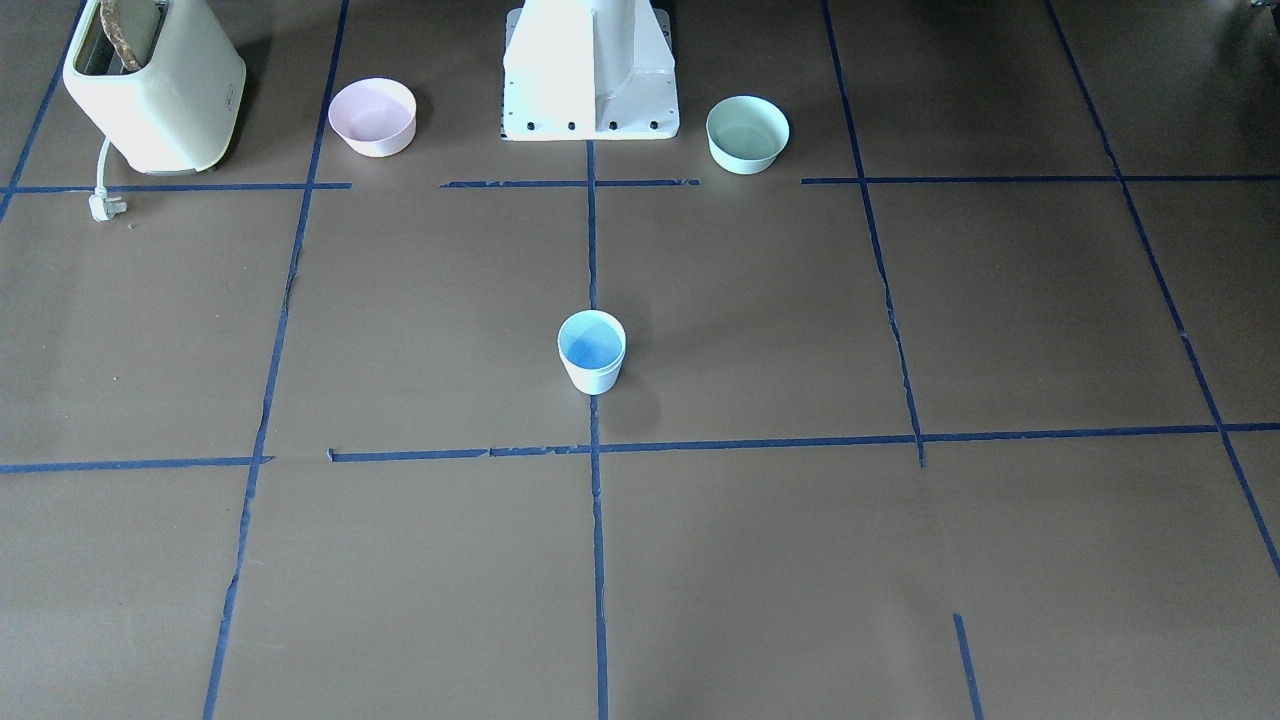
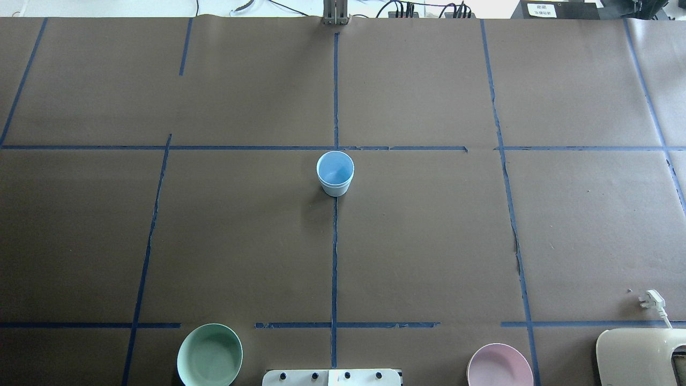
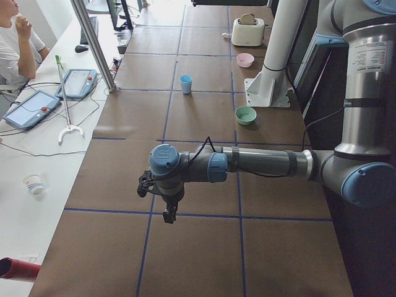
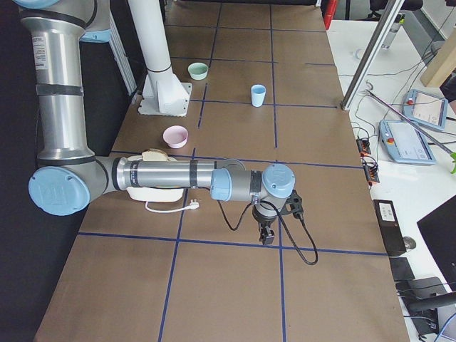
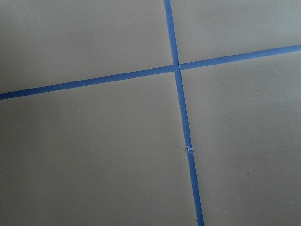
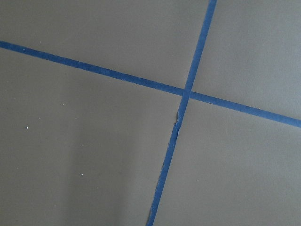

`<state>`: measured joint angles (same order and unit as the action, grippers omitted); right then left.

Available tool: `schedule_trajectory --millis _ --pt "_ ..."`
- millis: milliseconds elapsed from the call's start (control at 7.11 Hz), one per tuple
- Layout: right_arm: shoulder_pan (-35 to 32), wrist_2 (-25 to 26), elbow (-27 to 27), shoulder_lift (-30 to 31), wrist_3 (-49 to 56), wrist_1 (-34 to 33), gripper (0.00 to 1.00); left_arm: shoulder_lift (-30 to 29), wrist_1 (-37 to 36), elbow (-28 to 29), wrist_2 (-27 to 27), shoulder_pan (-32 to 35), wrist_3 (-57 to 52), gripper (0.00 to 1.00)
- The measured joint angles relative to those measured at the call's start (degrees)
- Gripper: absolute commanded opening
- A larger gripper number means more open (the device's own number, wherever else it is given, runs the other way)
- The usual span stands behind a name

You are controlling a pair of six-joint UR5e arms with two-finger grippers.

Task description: Stack blue cups with both arms

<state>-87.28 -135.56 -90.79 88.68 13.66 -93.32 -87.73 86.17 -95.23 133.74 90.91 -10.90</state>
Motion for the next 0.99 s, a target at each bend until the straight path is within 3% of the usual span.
schedule_trajectory --millis 985 --pt "0.0 -1.29 0.2 -0.14 -0.11 0.01 1.0 0.15 -0.51 -2.47 -0.99 -0.19 -0.17 1.0"
